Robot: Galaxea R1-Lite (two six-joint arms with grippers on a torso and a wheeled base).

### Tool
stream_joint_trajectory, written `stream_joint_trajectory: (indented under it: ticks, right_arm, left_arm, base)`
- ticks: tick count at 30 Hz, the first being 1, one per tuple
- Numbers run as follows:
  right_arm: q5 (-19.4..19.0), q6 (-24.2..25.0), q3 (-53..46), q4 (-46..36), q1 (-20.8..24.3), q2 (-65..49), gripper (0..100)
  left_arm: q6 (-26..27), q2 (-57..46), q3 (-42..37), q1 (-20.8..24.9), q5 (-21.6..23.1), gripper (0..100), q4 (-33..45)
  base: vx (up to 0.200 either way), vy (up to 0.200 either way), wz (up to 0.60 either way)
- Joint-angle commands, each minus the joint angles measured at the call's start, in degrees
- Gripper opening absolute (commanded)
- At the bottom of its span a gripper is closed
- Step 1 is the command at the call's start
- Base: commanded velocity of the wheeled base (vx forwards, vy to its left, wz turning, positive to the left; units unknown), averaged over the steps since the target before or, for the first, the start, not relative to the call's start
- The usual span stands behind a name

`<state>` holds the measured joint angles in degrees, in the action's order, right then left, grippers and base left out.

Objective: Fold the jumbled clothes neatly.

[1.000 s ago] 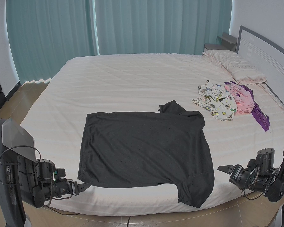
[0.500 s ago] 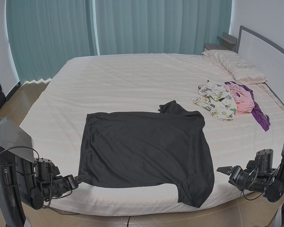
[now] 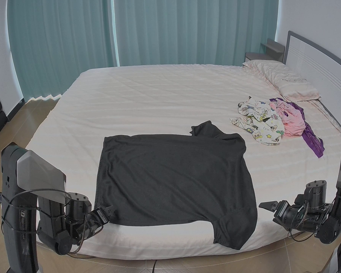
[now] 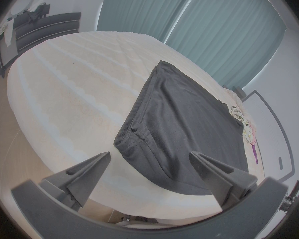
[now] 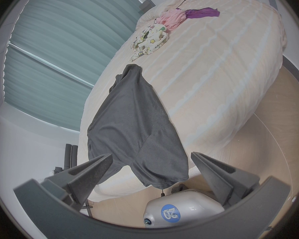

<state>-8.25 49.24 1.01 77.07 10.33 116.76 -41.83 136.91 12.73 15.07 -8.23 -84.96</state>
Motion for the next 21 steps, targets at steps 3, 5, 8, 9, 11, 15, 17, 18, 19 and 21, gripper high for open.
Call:
stream_joint_trajectory:
  ticks: [3,5,8,9,11,15,17,18,19,21]
  right_arm:
    - [0.0,0.1,-1.0,0.0,0.0,0.1,100]
    - [0.0,0.1,-1.0,0.0,0.0,0.1,100]
    - [0.0,0.1,-1.0,0.0,0.0,0.1,100]
    - [0.0,0.1,-1.0,0.0,0.0,0.2,100]
    - [0.0,0.1,-1.0,0.0,0.0,0.2,100]
    - [0.0,0.1,-1.0,-0.2,1.0,0.2,100]
    - [0.1,0.1,-1.0,-0.3,1.6,0.4,100]
    - [0.2,0.0,-1.0,-0.4,1.7,0.7,100]
    - [0.4,-0.1,-1.0,-0.4,1.8,1.0,100]
    - [0.6,-0.5,-1.0,0.1,1.7,2.1,100]
  left_arm:
    - [-0.2,4.2,2.2,0.4,-1.6,100,0.1]
    - [-0.2,4.8,2.6,0.4,-2.1,0,0.1]
    - [-0.2,4.8,2.5,0.1,-4.2,0,0.8]
    - [-0.1,4.9,2.7,-0.1,-5.5,0,2.1]
    - [-0.1,4.7,2.7,-0.7,-6.3,0,4.0]
    - [-0.1,3.0,1.8,-1.5,-6.4,0,4.1]
    - [-0.3,1.8,0.3,-1.5,-6.4,0,4.1]
    - [-0.3,1.3,-0.6,-1.5,-6.3,0,4.0]
    - [-0.3,1.1,-0.9,-1.5,-6.4,0,4.0]
    - [-0.4,0.5,-1.5,-1.5,-6.4,0,3.9]
  base:
    - [0.0,0.0,0.0]
    - [0.0,0.0,0.0]
    - [0.0,0.0,0.0]
    - [0.0,0.0,0.0]
    - [0.0,0.0,0.0]
    - [0.0,0.0,0.0]
    - [0.0,0.0,0.0]
    - [0.0,0.0,0.0]
    - [0.0,0.0,0.0]
    - [0.0,0.0,0.0]
